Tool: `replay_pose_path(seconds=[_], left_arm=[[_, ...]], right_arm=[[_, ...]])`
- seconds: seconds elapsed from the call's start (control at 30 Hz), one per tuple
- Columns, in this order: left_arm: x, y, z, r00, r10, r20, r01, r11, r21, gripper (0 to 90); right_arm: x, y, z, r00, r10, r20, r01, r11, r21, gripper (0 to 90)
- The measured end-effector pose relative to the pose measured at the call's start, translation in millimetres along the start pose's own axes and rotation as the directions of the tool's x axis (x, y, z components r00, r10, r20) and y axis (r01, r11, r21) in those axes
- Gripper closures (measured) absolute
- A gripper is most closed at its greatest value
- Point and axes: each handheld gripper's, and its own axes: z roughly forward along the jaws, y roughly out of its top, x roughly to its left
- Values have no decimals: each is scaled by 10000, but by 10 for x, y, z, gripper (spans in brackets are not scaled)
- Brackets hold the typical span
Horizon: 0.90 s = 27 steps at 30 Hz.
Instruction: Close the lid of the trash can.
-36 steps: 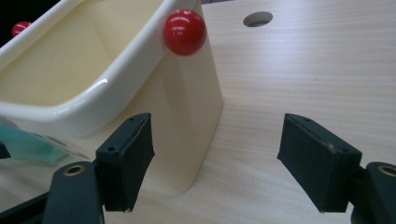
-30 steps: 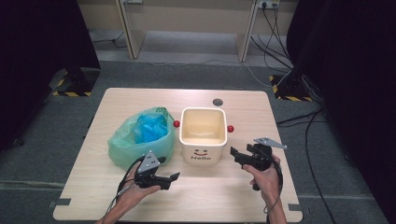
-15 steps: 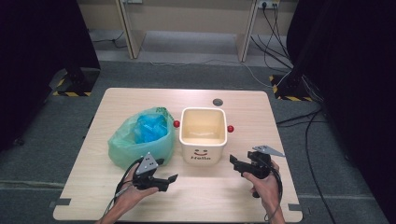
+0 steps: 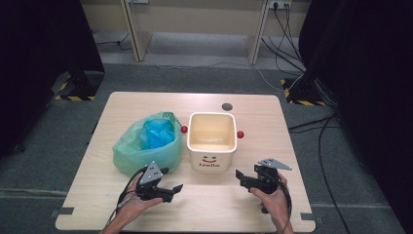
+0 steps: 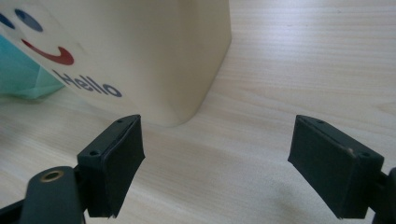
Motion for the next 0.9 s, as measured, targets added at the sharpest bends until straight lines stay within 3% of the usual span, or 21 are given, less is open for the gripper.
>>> replay_pose_path(seconds=[0.2,0.57,0.9], left_arm=[[0,-53,-10,9996,257,-74,-255,9994,214,174],[25,-187,-28,9997,218,90,-225,9960,866,167],[42,-240,-79,9991,421,-26,-415,9932,1088,161]], right_arm=[[9,-59,1,10000,-55,-19,55,9999,95,178],[21,-214,-50,9997,-232,33,230,9987,455,173],[23,-366,-123,9987,-505,96,497,9962,714,173]])
